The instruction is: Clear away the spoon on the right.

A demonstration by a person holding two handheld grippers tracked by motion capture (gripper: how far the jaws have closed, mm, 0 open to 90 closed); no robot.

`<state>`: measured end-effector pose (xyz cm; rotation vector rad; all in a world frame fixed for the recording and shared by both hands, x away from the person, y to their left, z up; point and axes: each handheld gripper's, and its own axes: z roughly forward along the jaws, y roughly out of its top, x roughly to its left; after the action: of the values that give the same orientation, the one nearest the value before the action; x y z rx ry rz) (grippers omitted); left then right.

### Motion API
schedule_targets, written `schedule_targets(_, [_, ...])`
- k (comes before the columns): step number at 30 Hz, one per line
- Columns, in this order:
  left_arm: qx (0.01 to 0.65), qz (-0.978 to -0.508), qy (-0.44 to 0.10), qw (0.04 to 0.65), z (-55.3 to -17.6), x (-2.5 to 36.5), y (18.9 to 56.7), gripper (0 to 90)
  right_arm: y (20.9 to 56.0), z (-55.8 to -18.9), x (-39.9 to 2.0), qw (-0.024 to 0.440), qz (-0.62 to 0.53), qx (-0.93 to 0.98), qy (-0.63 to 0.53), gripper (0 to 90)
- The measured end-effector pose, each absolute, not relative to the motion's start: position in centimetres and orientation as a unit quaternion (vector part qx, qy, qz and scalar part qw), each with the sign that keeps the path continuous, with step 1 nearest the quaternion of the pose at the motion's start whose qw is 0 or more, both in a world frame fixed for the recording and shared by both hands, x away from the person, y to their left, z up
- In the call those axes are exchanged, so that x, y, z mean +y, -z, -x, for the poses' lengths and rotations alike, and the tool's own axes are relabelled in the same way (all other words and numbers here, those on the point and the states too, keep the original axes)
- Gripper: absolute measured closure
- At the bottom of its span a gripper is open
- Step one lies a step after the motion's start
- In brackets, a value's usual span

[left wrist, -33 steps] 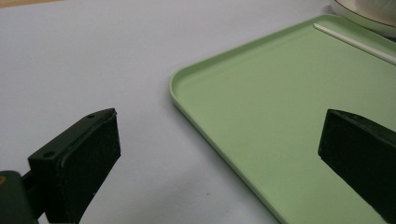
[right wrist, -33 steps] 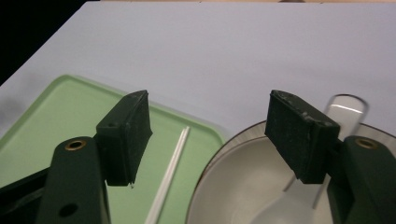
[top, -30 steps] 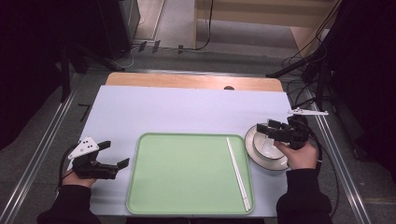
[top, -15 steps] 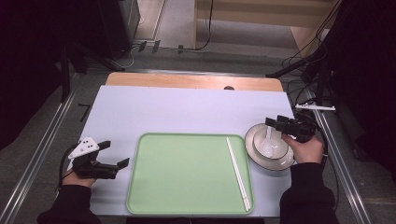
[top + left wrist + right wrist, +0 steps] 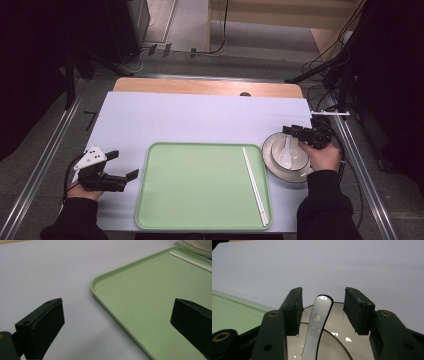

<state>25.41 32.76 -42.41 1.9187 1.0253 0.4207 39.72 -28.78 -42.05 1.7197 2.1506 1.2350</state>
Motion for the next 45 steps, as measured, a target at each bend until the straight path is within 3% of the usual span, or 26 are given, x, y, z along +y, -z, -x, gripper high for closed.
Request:
schedule_targets(10, [0.414,-0.775,-0.171,0.447,-25.4,32.8,42.4,0.0,42.4,-39.9,-28.3,0.053,-0.567,0.717,-0.401,61.7])
schedule_targets(14, [0.415,-0.774,-0.173,0.447,-25.4,32.8,42.4,0.0,42.4,-39.9,-28.1,0.053,-0.565,0.723,-0.395,69.3])
schedule_targets(45, [0.416,-0.772,-0.175,0.448,-25.3,32.9,42.2,0.0,39.4,-37.2,-27.8,0.053,-0.539,0.722,-0.431,85.8])
